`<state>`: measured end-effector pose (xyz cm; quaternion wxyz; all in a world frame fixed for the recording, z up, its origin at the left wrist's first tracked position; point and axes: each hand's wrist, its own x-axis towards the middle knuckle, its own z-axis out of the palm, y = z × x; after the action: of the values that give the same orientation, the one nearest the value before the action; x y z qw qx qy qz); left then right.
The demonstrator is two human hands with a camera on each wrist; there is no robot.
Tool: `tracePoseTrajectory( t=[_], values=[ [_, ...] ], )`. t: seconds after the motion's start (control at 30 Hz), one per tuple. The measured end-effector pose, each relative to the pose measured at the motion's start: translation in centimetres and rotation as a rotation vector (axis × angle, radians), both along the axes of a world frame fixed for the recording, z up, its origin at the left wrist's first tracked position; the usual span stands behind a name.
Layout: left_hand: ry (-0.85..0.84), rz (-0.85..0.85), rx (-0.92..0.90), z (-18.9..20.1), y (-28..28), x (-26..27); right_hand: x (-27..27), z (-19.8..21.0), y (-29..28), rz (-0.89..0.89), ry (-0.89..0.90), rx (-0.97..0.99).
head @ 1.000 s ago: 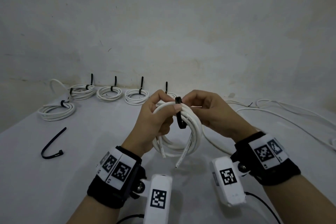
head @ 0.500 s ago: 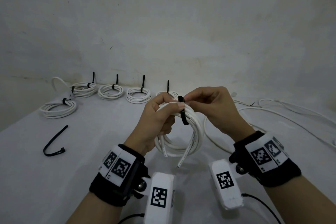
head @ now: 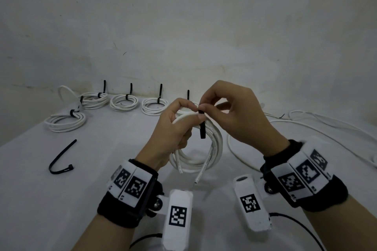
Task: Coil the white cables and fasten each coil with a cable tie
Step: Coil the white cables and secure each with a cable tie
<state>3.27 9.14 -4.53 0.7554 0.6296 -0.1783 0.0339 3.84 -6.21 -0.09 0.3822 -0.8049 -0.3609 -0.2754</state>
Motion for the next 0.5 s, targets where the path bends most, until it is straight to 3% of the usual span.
tracePoseTrajectory(
  t=[0.1,0.2,0.5],
  values=[
    [0.016,0.02,0.003,0.0,-0.1,0.0,0.3,0.5,-0.1,-0.113,-0.037,0.112],
    [-0.009,0.045,-0.011,0.1,0.1,0.0,0.4,0.6,0.4,-0.126,0.033,0.234],
    [-0.056,0.042,0.047,-0.2,0.6,0.2,0.5,-0.1,1.1,-0.131,0.159,0.205]
  ],
)
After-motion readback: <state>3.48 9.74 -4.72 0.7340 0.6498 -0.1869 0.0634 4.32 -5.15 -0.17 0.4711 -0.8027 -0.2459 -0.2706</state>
